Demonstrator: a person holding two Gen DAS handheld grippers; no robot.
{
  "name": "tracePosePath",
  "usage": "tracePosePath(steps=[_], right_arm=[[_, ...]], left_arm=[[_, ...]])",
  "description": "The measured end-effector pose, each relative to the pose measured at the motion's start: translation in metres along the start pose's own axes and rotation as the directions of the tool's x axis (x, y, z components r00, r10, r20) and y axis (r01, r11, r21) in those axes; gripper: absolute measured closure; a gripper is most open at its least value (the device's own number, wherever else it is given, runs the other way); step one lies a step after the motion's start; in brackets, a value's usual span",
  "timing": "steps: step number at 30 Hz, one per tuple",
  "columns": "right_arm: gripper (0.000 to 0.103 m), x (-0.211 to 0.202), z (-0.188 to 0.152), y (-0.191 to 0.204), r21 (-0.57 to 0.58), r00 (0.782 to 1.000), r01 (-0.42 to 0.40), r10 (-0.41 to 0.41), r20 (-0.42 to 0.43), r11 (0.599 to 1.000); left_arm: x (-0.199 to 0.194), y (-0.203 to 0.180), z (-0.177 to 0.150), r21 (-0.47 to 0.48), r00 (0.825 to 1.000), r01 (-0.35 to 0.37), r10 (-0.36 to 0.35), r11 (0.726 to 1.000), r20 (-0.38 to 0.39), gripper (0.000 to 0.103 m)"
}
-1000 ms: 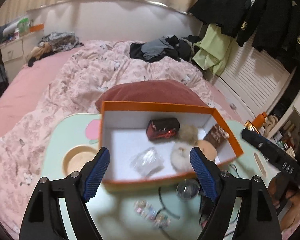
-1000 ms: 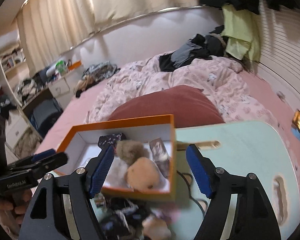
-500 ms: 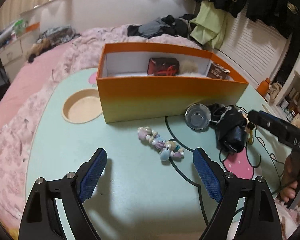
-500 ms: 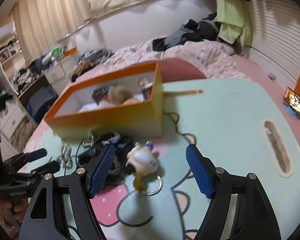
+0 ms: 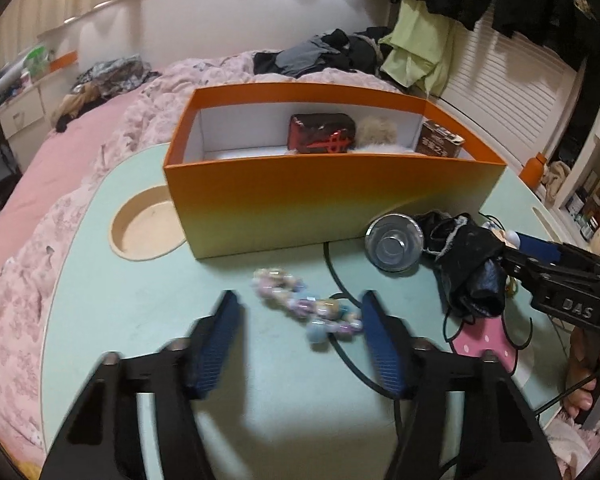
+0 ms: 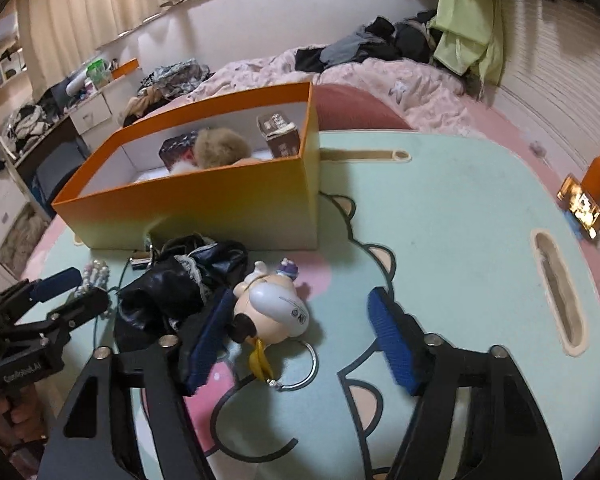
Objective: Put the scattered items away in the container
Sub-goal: 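Grasp the beaded bracelet with the left tool, then place the bracelet in the box with the left tool while the right tool drops the white figure keychain in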
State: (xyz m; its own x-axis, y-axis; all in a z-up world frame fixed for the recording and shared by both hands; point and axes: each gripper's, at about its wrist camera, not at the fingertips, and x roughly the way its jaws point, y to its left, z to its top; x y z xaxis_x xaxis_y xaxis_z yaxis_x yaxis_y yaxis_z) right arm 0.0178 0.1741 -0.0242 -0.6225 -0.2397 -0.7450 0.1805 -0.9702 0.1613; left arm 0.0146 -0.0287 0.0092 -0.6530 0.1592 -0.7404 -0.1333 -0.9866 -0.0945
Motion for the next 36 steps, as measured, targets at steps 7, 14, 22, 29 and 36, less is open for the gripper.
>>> tracePosePath(steps=[7, 14, 22, 29, 36], right_arm=[[0.065, -0.003, -0.003, 0.003, -0.021, 1.0, -0.016, 0.016, 0.015, 1.0], [0.065, -0.013, -0.002, 0.002, -0.007, 0.996, -0.047, 0.047, 0.072, 0.999], [0.065, -0.024, 0.0, 0.004, -0.018, 0.987, -0.081, 0.082, 0.135, 0.997], [0.065, -0.034, 0.006, 0.008, -0.032, 0.98, -0.091, 0.096, 0.176, 0.995], [0.065, -0.043, 0.03, 0.02, -0.071, 0.965, -0.122, 0.135, 0.226, 0.99]], left_arm=[[-0.004, -0.013, -0.005, 0.083, 0.999, -0.031, 0.029, 0.996, 0.015, 0.088], [-0.011, -0.015, -0.004, 0.087, 0.998, -0.049, 0.046, 0.995, 0.041, 0.088], [-0.032, -0.02, 0.004, 0.089, 0.996, -0.015, 0.007, 0.996, 0.092, 0.089], [-0.047, -0.016, 0.017, 0.065, 0.99, 0.038, -0.046, 0.997, 0.13, 0.089], [-0.063, -0.01, 0.058, 0.026, 0.973, 0.028, -0.033, 0.999, 0.229, 0.089]])
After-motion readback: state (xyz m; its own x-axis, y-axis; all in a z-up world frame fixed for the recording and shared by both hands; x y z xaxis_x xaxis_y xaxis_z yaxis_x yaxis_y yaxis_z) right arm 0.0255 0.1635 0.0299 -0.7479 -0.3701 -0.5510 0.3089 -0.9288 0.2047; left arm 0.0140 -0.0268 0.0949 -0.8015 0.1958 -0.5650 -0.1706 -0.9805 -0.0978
